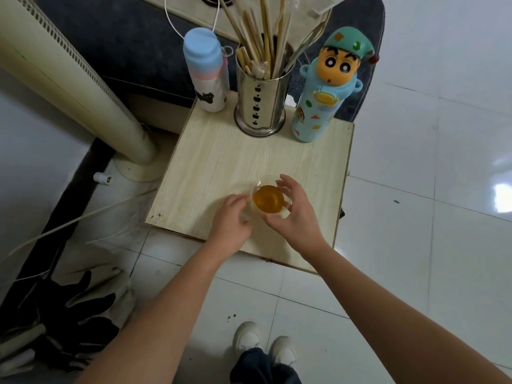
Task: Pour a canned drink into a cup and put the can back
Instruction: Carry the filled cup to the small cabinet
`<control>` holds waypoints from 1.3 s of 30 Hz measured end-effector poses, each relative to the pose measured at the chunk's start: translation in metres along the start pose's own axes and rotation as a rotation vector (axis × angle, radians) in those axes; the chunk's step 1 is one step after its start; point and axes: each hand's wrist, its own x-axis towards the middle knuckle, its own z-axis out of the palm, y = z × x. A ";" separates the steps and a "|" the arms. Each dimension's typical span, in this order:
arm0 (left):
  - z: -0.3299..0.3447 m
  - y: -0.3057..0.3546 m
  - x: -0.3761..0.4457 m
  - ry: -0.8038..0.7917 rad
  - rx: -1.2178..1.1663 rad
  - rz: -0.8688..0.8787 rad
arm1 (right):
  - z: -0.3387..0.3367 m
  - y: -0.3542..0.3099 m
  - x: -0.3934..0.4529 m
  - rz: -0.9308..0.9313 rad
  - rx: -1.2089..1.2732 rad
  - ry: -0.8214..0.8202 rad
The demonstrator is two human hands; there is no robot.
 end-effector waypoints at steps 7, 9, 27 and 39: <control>0.007 -0.003 0.000 0.019 0.041 0.039 | 0.000 0.011 0.001 0.036 -0.016 0.004; 0.008 -0.003 0.000 0.021 0.042 0.049 | -0.001 0.012 0.001 0.027 -0.029 -0.001; -0.029 0.025 -0.041 -0.144 0.207 -0.082 | -0.039 -0.017 -0.022 0.124 -0.398 -0.047; -0.114 0.161 -0.129 0.041 0.757 0.183 | -0.148 -0.148 -0.097 -0.043 -0.834 0.047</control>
